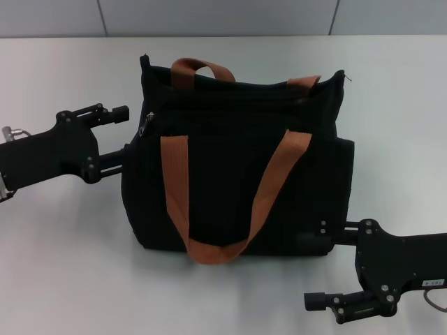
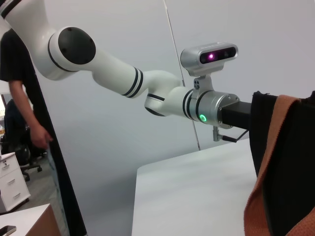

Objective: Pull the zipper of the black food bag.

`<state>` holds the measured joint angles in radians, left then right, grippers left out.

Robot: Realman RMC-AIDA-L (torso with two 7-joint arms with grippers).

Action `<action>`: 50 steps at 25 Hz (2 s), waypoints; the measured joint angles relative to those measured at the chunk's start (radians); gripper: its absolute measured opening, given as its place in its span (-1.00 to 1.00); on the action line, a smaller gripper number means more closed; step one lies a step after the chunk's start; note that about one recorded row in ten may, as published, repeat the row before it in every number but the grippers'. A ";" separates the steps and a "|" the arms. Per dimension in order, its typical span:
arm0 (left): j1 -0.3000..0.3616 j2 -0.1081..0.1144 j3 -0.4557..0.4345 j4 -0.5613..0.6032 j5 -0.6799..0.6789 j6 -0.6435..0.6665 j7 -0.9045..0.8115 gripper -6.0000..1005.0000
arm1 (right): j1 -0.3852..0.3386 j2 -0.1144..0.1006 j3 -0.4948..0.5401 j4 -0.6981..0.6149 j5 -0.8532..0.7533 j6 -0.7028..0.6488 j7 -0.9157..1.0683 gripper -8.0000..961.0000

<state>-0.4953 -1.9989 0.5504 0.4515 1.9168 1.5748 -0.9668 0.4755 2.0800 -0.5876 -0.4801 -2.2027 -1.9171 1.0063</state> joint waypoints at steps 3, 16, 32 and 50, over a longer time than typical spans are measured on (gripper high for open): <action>-0.007 -0.005 0.001 0.001 0.000 -0.012 0.013 0.64 | 0.001 0.001 0.000 0.000 0.000 0.002 0.000 0.70; 0.003 -0.021 -0.013 0.013 -0.028 -0.009 0.039 -0.37 | 0.007 0.002 0.011 0.002 0.008 -0.002 0.000 0.70; 0.024 -0.027 -0.026 0.019 -0.065 0.045 0.076 -0.96 | 0.011 0.000 0.011 0.007 0.129 -0.127 0.010 0.70; 0.052 -0.032 -0.026 0.026 -0.127 0.116 0.123 -0.96 | 0.135 0.002 0.011 0.030 0.315 -0.112 0.362 0.70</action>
<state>-0.4435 -2.0312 0.5247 0.4770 1.7894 1.6910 -0.8442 0.6108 2.0816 -0.5762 -0.4505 -1.8879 -2.0287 1.3682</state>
